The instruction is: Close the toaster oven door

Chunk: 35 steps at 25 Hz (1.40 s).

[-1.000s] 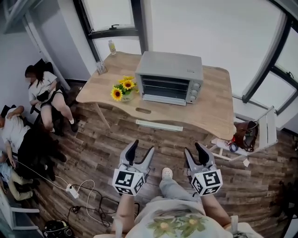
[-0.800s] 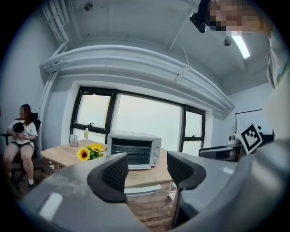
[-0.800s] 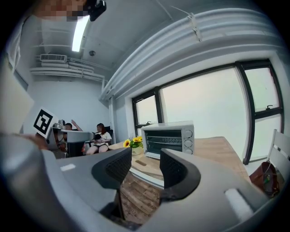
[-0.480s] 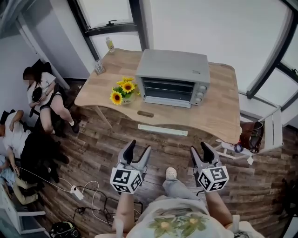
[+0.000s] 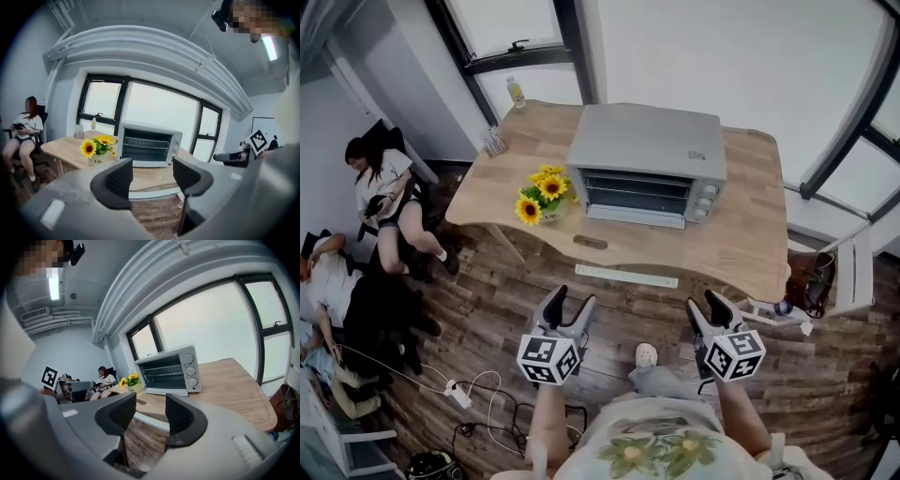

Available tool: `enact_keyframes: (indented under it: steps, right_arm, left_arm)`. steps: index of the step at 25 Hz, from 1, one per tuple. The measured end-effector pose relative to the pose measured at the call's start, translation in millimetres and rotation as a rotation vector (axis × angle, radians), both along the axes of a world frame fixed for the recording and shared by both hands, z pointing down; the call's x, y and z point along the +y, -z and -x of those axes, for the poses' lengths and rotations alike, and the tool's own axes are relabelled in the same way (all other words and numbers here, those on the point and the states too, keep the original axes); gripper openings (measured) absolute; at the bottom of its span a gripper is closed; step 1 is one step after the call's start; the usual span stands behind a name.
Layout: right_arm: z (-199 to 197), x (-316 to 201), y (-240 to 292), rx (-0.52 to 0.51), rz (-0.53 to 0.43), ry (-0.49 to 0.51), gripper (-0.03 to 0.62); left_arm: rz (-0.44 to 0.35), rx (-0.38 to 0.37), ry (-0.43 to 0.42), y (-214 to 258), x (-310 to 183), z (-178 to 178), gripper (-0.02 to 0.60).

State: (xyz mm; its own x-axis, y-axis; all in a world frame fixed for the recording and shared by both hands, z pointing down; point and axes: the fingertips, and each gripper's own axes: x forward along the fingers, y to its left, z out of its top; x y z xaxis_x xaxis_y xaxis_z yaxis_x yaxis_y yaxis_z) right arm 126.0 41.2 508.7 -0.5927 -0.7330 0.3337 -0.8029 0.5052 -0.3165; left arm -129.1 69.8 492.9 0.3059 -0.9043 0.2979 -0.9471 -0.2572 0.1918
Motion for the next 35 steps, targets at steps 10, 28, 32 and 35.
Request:
enact_keyframes:
  steps: [10,28,32,35]
  right_arm:
    - [0.0,-44.6,-44.5,-0.009,0.134,0.058,0.201]
    - [3.2,-78.1,-134.6,-0.018,0.393,0.031,0.206]
    - [6.9,-83.1,-155.8,-0.010,0.451,0.018,0.206]
    - [8.5,-88.1,-174.5,-0.009,0.499,0.004,0.206]
  left_arm:
    - [0.090,-0.009,0.039,-38.1,-48.0,17.6,0.268]
    - [0.358,-0.082,-0.024,-143.9,-97.0,37.5,0.268]
    - [0.425,-0.083,-0.051,-168.9,-105.5,42.8,0.268]
    - [0.477,-0.023,-0.039,-187.3,-109.9,48.2,0.268]
